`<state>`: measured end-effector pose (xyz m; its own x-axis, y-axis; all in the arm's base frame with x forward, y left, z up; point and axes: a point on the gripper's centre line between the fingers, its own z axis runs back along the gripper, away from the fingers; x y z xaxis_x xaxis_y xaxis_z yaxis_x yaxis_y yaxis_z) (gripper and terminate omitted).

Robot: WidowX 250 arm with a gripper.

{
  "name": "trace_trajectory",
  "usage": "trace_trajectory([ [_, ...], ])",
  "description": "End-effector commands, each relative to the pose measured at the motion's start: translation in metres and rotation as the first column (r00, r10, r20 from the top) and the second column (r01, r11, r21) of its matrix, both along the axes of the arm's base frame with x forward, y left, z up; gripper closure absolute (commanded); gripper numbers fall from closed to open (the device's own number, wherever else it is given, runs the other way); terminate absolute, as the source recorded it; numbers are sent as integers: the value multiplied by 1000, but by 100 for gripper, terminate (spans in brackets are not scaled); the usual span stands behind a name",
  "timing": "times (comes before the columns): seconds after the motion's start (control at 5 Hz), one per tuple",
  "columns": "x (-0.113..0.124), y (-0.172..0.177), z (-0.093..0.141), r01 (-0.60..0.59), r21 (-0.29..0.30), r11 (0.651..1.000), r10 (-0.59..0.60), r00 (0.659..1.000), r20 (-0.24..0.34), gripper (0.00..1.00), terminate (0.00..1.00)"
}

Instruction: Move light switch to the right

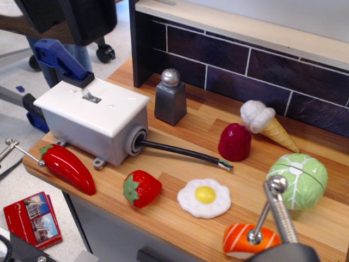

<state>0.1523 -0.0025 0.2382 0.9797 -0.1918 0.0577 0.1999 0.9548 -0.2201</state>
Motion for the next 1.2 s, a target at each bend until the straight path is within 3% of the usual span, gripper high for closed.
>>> trace_trajectory([
  [0.0, 0, 0, 0, 0, 0, 1000, 0, 1000, 0, 0, 0],
  [0.2, 23, 25, -10, -107, 12, 994, 107, 994, 37, 0, 0],
  [0.6, 47, 64, -32, -180, 50, 982, 176, 981, 78, 0, 0],
  [1.0, 72, 114, -81, -236, 119, 964, 232, 972, 50, 0, 0],
])
